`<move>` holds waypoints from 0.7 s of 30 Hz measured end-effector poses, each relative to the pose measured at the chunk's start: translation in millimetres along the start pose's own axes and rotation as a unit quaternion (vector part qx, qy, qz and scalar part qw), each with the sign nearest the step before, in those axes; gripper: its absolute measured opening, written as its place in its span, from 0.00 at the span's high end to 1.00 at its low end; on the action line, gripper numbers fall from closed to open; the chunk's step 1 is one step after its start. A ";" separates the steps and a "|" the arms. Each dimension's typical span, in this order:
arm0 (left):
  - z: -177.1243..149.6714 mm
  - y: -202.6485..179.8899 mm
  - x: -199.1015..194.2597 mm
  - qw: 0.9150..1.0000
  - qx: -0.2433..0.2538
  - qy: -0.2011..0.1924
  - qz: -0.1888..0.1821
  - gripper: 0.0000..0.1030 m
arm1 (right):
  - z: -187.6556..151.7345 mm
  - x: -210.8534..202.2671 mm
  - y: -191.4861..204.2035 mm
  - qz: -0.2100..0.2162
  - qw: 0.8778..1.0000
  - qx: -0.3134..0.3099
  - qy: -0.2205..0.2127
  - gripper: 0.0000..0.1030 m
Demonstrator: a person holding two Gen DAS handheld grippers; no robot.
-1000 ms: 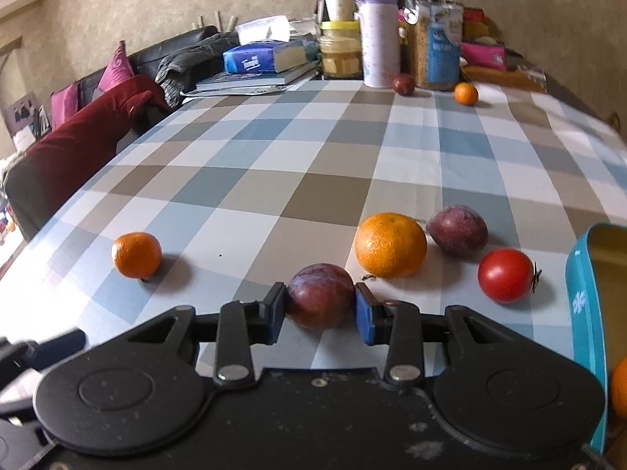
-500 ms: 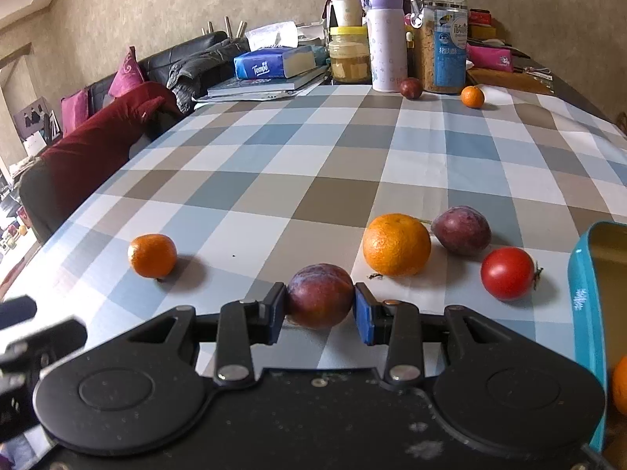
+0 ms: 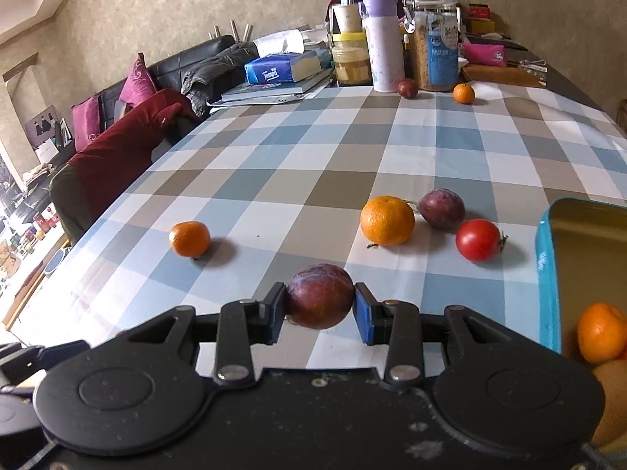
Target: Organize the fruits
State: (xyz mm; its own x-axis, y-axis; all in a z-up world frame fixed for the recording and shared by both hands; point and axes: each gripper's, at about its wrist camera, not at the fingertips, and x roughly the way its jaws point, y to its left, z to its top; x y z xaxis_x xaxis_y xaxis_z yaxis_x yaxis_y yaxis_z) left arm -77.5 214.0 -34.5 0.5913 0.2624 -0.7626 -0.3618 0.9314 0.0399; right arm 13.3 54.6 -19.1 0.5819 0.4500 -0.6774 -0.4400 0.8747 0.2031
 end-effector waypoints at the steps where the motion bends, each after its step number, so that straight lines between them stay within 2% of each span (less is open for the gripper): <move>1: -0.2 -0.3 1.0 1.000 -0.001 0.001 0.002 0.37 | -2.3 -3.2 -0.2 0.001 1.000 0.000 0.000 0.62; 9: 4.2 4.4 10.9 0.999 -0.029 0.029 -0.003 0.38 | -12.7 -21.3 -3.0 0.002 1.000 0.006 0.010 0.62; 12: 6.3 7.1 16.7 0.998 -0.040 0.057 -0.011 0.49 | -13.8 -25.1 -2.4 -0.001 1.000 0.004 0.025 0.62; 16: 10.9 8.0 17.3 0.997 -0.043 0.069 -0.007 0.59 | -14.3 -24.9 -5.9 0.000 0.998 0.007 0.062 0.62; 21: 15.1 11.0 18.4 0.996 -0.053 0.075 -0.013 0.59 | -18.9 -29.0 -12.9 0.010 0.996 0.019 0.083 0.62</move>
State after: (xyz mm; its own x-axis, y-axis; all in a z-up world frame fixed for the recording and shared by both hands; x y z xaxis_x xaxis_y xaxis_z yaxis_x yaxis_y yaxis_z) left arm -59.7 232.9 -38.3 0.4907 0.1909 -0.8501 -0.4262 0.9036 -0.0431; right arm -10.9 26.8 -15.4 0.4504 0.4347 -0.7799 -0.4219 0.8734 0.2432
